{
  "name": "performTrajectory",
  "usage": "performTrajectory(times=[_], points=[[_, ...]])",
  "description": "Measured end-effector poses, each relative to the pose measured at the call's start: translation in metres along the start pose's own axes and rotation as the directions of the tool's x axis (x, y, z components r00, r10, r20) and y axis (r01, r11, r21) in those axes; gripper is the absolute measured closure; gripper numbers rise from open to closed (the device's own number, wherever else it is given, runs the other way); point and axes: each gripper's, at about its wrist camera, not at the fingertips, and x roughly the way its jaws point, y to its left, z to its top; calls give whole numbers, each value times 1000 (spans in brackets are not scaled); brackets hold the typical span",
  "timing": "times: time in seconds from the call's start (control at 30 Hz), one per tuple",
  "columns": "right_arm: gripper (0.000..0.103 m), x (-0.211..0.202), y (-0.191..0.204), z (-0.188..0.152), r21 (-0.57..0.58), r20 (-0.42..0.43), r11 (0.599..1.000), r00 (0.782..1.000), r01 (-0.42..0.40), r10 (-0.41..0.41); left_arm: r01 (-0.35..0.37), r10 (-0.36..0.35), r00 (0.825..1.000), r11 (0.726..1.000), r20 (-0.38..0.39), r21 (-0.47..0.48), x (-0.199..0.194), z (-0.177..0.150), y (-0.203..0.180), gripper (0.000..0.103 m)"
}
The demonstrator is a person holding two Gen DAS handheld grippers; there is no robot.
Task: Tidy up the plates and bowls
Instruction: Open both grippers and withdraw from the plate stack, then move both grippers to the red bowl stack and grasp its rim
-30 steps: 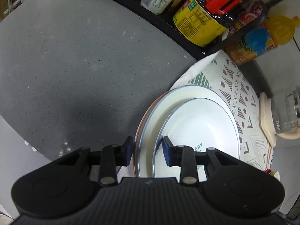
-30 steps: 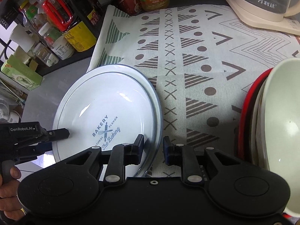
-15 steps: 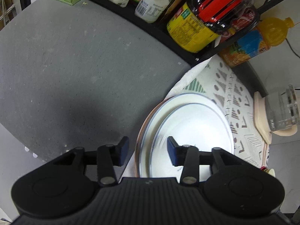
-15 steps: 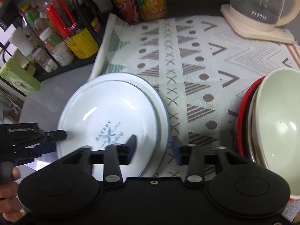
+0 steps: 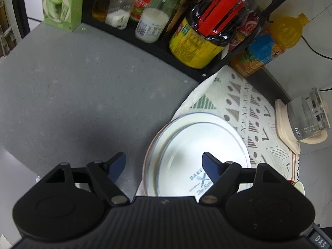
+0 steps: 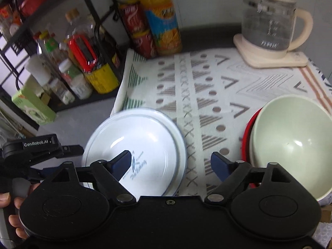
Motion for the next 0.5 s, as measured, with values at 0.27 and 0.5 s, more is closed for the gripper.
performTrajectory(times=[0.27, 0.5], points=[[14, -22, -33, 9, 66, 31, 997, 999, -35, 33, 38, -39, 999, 998, 25, 43, -8, -3, -39, 20], [9, -52, -73, 15, 103, 87, 994, 996, -30, 21, 72, -75, 997, 988, 12, 134, -9, -17, -88, 19]])
